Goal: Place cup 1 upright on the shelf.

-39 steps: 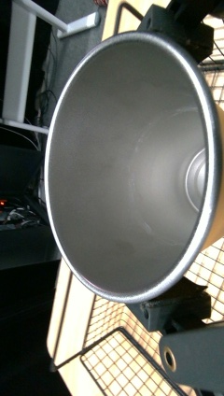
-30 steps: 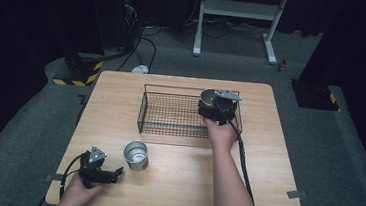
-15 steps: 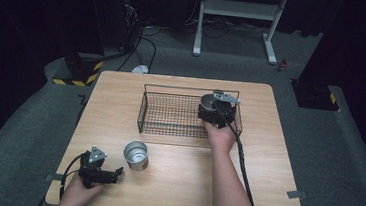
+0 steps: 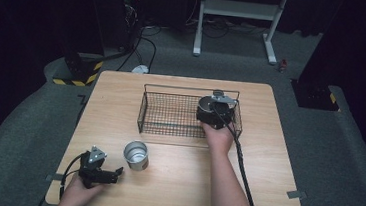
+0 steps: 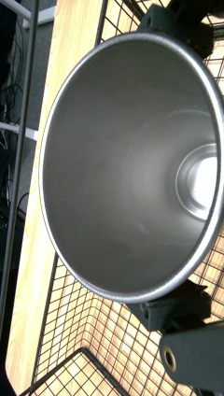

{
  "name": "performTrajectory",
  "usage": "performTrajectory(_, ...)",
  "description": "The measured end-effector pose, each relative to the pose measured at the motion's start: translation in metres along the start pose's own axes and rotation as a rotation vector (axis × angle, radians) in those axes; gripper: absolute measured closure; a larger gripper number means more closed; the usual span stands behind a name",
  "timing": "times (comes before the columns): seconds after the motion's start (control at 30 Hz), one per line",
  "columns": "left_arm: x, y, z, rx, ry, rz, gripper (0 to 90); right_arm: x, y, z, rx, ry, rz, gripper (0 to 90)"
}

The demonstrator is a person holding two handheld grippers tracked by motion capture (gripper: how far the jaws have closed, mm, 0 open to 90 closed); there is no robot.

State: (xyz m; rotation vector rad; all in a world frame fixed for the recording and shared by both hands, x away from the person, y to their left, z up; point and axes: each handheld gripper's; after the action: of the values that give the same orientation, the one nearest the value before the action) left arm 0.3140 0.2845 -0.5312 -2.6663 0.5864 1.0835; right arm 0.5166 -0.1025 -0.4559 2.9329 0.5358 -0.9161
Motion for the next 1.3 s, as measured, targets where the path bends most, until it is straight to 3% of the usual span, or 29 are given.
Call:
performTrajectory(0.87, 0.0, 0.0, 0.0, 0.0, 0.0, 0.0, 0.5, 0.0053, -0.002, 0.0032, -0.004, -0.024, 0.005, 13.6)
performTrajectory(1.1, 0.0, 0.0, 0.0, 0.0, 0.0, 0.0, 0.5, 0.0058, -0.0032, 0.0045, -0.026, -0.029, 0.006, 13.5)
performTrajectory(1.3, -0.0001, -0.0001, -0.0001, 0.0, -0.001, 0.001, 0.5, 0.0044, -0.0014, 0.0074, -0.005, -0.03, 0.007, 13.5)
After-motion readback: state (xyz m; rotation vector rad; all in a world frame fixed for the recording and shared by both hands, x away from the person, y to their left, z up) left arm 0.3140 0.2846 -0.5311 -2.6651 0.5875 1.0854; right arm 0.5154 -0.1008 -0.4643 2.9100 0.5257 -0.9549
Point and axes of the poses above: each handheld gripper's, and its own axes: x roughly forward along the jaws, z roughly out of its underside, y roughly to its right, and after that the axes turned 3 degrees about x, right-handed
